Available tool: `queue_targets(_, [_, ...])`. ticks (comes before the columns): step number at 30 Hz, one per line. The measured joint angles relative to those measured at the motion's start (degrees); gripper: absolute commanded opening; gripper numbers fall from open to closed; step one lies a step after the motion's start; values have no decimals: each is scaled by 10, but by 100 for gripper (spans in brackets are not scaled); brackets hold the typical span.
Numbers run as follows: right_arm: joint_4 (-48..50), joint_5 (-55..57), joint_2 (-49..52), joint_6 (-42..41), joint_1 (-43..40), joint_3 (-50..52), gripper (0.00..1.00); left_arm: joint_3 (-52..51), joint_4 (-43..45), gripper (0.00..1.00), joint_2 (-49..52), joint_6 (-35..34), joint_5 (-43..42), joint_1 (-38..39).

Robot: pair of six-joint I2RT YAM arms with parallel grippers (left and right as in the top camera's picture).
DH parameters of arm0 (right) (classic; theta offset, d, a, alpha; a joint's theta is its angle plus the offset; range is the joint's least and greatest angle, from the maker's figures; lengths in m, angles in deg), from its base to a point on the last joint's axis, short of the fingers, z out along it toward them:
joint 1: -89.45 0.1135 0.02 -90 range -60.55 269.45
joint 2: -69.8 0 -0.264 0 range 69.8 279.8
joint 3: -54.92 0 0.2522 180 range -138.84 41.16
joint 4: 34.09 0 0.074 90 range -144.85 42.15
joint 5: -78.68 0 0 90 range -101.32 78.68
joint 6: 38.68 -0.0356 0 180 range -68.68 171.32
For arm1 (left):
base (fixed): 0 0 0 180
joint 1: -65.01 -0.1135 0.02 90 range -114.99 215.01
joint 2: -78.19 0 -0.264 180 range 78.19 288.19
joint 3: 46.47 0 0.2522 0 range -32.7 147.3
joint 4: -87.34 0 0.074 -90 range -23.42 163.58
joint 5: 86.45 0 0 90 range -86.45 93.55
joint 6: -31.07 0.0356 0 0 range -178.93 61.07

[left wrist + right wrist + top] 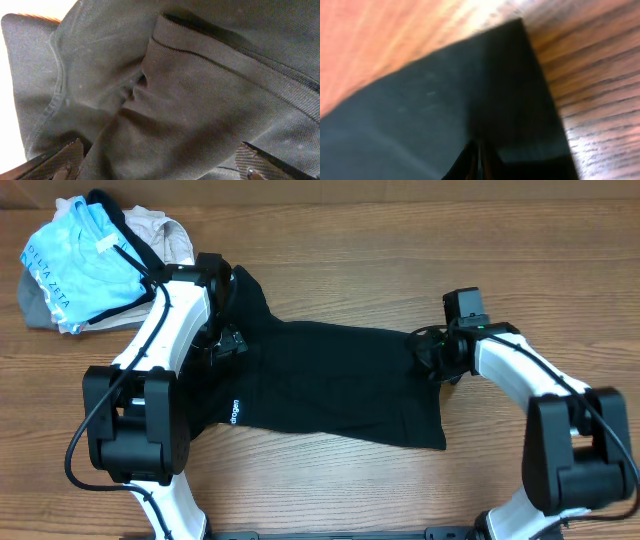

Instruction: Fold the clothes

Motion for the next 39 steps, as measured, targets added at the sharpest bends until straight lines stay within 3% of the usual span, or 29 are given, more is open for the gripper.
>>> queue_targets(14, [25, 64, 16, -12, -4, -3, 9, 0, -8, 100, 0, 0, -2, 0])
queue_targets(27, [15, 35, 92, 23, -106, -104, 7, 0, -7, 100, 0, 0, -2, 0])
queue_targets(34, [-143, 82, 126, 66, -149, -244, 11, 0, 7, 100, 0, 2, -4, 0])
queue_targets(39, [-307, 92, 128, 85, -166, -421, 4, 9, 1, 100, 0, 2, -4, 0])
